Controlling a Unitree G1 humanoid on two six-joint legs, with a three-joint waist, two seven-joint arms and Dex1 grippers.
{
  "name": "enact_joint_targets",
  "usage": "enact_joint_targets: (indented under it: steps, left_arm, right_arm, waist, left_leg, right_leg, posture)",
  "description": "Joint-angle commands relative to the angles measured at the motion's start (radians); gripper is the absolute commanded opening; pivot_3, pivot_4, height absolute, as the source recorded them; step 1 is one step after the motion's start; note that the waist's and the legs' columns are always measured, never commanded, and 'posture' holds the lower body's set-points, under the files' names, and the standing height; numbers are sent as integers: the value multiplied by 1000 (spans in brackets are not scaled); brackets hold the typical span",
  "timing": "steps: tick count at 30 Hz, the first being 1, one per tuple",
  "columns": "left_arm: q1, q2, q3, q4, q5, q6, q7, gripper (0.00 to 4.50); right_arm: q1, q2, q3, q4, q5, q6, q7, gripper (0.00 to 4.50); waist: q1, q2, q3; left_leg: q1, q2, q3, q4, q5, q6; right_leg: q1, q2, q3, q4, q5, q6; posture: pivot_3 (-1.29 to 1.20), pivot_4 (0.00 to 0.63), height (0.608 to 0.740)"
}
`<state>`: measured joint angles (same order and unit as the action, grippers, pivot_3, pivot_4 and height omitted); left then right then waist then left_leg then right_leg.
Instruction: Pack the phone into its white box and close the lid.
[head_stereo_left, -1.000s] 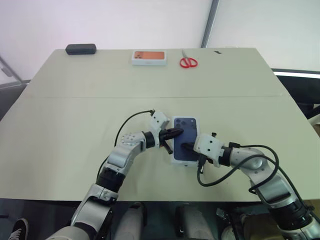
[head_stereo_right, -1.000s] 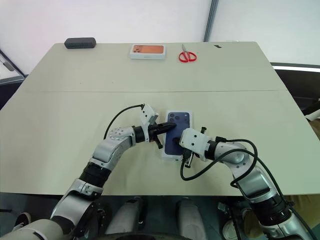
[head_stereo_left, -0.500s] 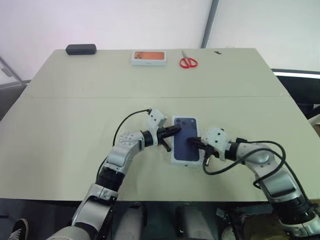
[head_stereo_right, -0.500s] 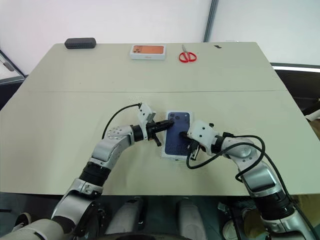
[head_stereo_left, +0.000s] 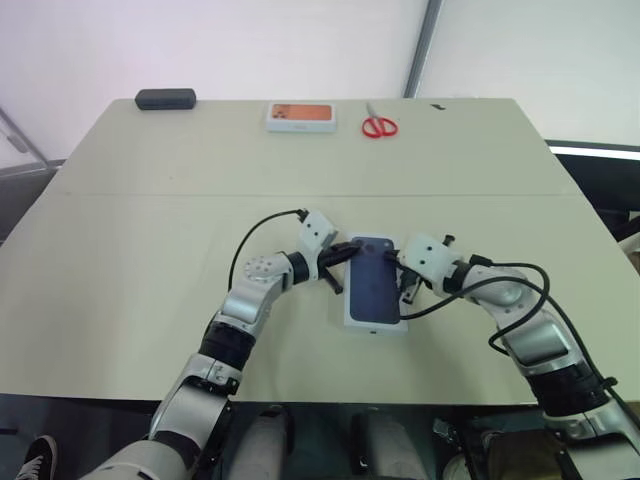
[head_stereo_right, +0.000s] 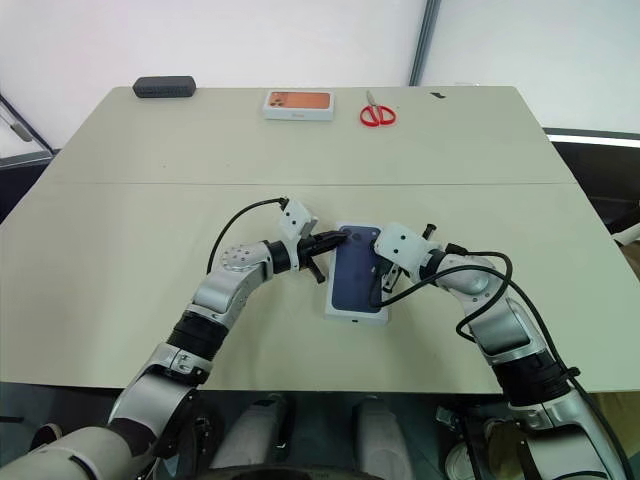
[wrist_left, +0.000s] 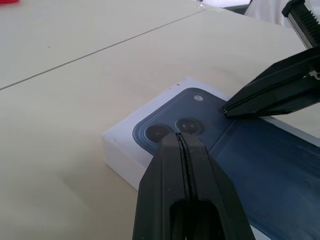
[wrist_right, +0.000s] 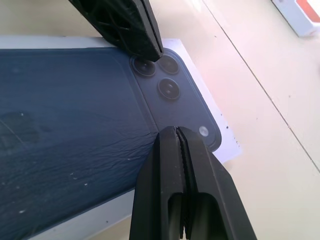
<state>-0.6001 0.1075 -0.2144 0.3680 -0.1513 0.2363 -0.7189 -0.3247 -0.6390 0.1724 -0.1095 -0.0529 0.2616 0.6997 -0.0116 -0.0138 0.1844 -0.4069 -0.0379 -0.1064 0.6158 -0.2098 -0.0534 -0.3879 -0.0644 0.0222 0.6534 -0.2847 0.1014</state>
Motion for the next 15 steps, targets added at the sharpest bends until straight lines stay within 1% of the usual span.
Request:
enact_joint_targets:
  steps: [1, 3, 5, 6, 9, 10, 13, 15]
  left_arm:
    - [20, -3, 6, -20, -29, 76, -19, 0]
    - [24, -3, 29, -36, -67, 121, -38, 0]
    - [40, 14, 28, -64, -60, 107, -44, 556]
    - [46, 20, 26, -75, -57, 101, -47, 895]
    - [64, 40, 46, -131, -88, 124, -72, 2289]
    - [65, 57, 49, -152, -88, 129, -78, 2898]
    - [62, 122, 61, -246, -96, 157, -98, 4455]
    - [62, 169, 83, -305, -110, 167, -108, 4489]
  right_arm:
    - [26, 20, -28, -28, 71, 55, 40, 53]
    - [34, 18, -46, -43, 107, 76, 63, 53]
    - [53, 19, -86, -83, 191, 126, 103, 589]
    - [60, 15, -95, -96, 208, 134, 114, 919]
    - [65, 10, -116, -112, 226, 134, 116, 2380]
    - [64, 8, -124, -117, 238, 141, 119, 2953]
    - [78, -17, -154, -147, 281, 166, 153, 4487]
    - [102, -49, -176, -171, 313, 172, 190, 4500]
  waist:
    - [0, 0, 0]
    - [-1, 0, 0]
    - [-1, 0, 0]
    - [-1, 0, 0]
    - [-5, 0, 0]
    - [-6, 0, 0]
    - [-6, 0, 0]
    - [-2, 0, 1]
  left_leg:
    - [0, 0, 0, 0, 0, 0]
    - [0, 0, 0, 0, 0, 0]
    - [0, 0, -1, 0, 0, 0]
    - [0, 0, -1, 0, 0, 0]
    - [0, 0, -1, 0, 0, 0]
    - [0, 1, -1, 0, 0, 0]
    - [0, 1, -1, 0, 0, 0]
    - [-1, 1, -2, 0, 0, 0]
  right_leg:
    - [0, 0, 0, 0, 0, 0]
    - [0, 0, 0, 0, 0, 0]
    - [0, 0, 0, 0, 0, 0]
    - [0, 0, 0, 0, 0, 0]
    - [0, 0, 0, 0, 0, 0]
    - [-1, 0, 0, 0, 0, 0]
    - [-2, 1, 1, 1, 0, 0]
    - [-3, 0, 1, 1, 0, 0]
  posture:
    - [0, 150, 740]
    - [0, 150, 740]
    - [0, 150, 740]
    - [0, 150, 740]
    - [0, 150, 740]
    - [0, 150, 740]
    - [0, 150, 740]
    - [0, 150, 740]
